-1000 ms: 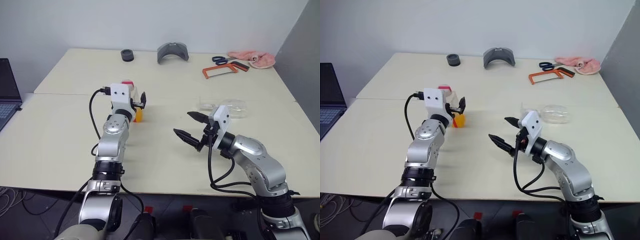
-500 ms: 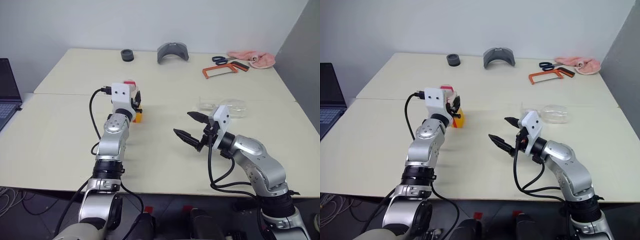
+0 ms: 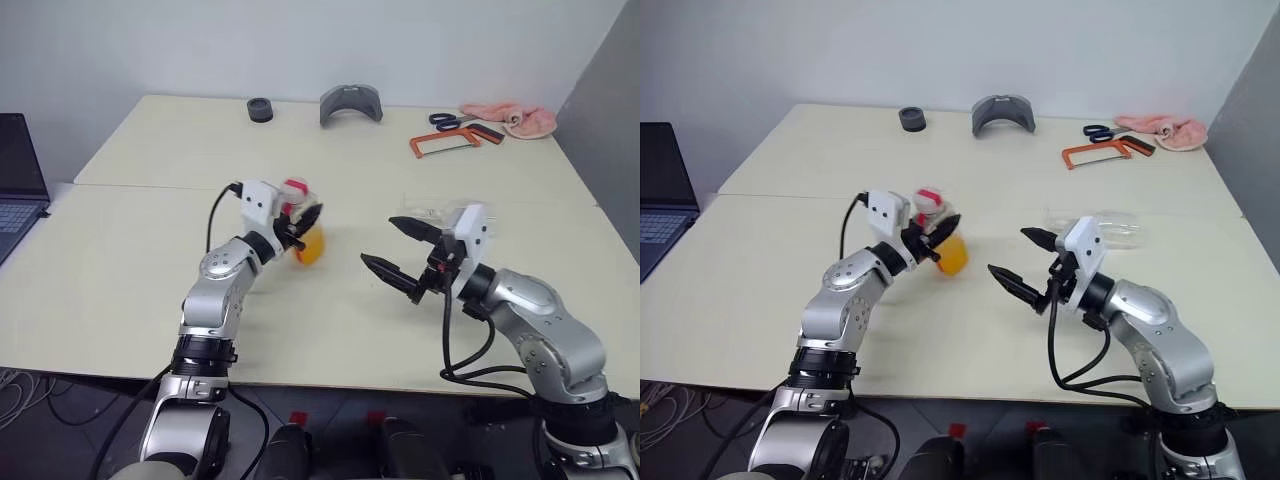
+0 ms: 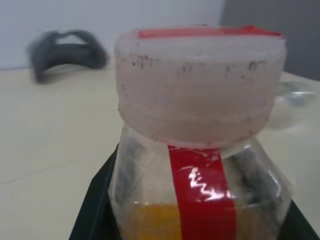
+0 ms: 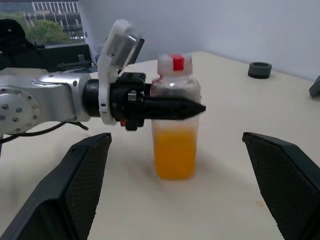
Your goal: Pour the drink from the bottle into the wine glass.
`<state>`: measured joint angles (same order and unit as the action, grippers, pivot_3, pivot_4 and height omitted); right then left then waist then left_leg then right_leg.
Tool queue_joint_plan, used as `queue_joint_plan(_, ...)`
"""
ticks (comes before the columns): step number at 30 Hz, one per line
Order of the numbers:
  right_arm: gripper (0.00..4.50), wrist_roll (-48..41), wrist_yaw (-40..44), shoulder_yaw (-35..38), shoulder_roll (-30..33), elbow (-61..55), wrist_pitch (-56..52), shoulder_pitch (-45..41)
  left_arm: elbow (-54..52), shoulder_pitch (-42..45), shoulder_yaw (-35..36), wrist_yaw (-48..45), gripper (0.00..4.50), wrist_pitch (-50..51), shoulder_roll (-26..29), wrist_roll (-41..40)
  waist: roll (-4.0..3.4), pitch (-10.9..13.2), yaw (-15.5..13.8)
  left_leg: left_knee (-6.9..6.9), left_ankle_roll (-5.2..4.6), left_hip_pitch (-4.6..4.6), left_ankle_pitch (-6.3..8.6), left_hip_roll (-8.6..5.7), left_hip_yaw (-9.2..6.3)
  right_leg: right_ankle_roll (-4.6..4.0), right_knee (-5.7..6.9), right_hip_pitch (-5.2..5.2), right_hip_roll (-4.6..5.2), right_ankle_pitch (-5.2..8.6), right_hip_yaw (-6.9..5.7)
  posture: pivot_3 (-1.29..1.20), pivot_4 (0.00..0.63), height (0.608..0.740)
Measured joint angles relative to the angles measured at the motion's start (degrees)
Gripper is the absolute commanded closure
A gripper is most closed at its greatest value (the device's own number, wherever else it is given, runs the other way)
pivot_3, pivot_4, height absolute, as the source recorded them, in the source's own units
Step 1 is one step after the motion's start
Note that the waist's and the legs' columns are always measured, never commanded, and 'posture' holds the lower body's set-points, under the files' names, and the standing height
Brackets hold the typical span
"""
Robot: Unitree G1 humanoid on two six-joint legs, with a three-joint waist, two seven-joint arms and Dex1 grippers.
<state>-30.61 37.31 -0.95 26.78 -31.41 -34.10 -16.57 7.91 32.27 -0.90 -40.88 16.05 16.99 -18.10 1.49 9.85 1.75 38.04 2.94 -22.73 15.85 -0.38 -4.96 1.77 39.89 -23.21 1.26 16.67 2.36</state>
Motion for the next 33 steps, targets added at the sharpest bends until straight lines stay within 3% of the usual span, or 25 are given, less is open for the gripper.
queue_joint_plan(5, 0.0, -5.7, -1.9, 1.4, 1.4, -4.6, -5.6, -1.7, -0.8, 3.4, -6.2, -15.2, 2.76, 1.0, 0.9, -3.5, 0.0, 0.0, 0.2, 0.01, -0.04, 0.03, 0.02, -0.02, 0.04, 0.0, 0.01, 0.01, -0.09, 0.0, 0.04, 0.0, 0.15, 0.74)
queue_joint_plan(10, 0.0, -8.5, -8.5, 1.4, -0.7, -5.5, -11.0, -7.2, 1.3, 6.1, -8.5, -22.6, 2.76, -1.7, 0.7, -3.4, -0.01, 0.0, 0.4, 0.0, -0.04, 0.04, 0.02, 0.0, 0.03, 0.0, 0.01, 0.01, -0.14, 0.0, 0.02, 0.0, 0.15, 0.74)
queue_joint_plan(28, 0.0, -3.3, -13.8, -3.3, -2.8, -2.5, -12.3, -10.1, 7.2, 7.9, -9.1, -26.4, 2.76, -5.6, -1.0, -0.8, -0.01, 0.0, 0.2, 0.01, -0.06, 0.01, 0.03, -0.01, -0.01, 0.0, 0.01, 0.0, -0.08, 0.0, 0.01, 0.0, 0.15, 0.74)
queue_joint_plan(33, 1.57, -3.1, -13.7, -3.3, -3.6, -2.0, -11.6, -10.3, 7.3, 7.9, -9.1, -26.8, 2.76, -6.3, -1.0, -0.7, 0.0, 0.0, 0.2, 0.01, -0.06, 0.01, 0.03, 0.0, -0.05, 0.0, 0.01, 0.0, -0.08, 0.0, 0.02, 0.0, 0.15, 0.74)
